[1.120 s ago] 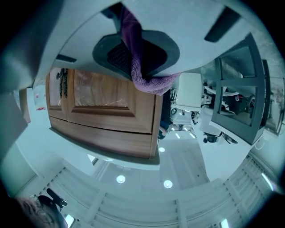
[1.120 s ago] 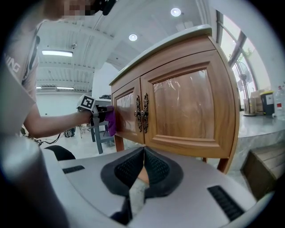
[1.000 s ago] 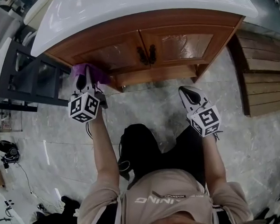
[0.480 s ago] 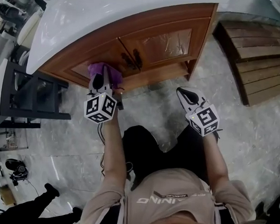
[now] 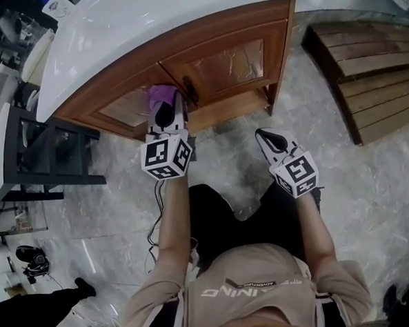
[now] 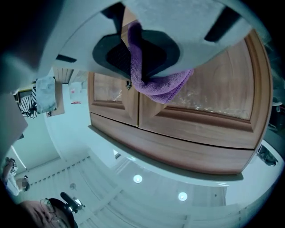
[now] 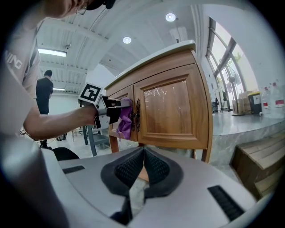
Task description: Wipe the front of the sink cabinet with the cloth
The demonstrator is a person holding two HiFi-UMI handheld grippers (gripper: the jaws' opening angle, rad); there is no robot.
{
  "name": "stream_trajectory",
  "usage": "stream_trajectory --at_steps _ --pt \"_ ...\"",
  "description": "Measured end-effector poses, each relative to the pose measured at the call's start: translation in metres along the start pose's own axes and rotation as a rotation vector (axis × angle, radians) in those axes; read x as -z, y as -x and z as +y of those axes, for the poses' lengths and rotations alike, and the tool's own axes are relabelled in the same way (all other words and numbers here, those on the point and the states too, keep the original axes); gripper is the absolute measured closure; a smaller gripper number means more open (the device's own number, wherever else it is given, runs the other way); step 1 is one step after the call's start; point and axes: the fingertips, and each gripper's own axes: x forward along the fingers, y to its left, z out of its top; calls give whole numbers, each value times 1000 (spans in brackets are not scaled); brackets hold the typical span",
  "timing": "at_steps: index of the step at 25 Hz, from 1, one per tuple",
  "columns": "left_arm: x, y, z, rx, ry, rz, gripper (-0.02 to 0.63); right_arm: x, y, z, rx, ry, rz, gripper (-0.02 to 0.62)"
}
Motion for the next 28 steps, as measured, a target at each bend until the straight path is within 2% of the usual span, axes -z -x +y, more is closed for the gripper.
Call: stream_trajectory --at_steps 4,10,13,17,19,28 --pt "-1 -11 -17 18 -26 17 569 -1 2 1 -1 1 -4 583" --pt "1 -26 -42 35 -120 59 569 -1 9 -4 23 -6 -11 583" --pt "4 -28 -55 74 -140 76 569 -1 13 -7 35 -9 -17 583" --pt "8 -45 -89 183 -92 82 569 -1 19 -13 56 -13 -20 583" --pt "11 -57 -101 214 -88 92 569 -1 23 -14 64 -14 -20 583" --pt "20 -98 -154 362 24 106 569 -2 47 -36 137 -16 -29 583"
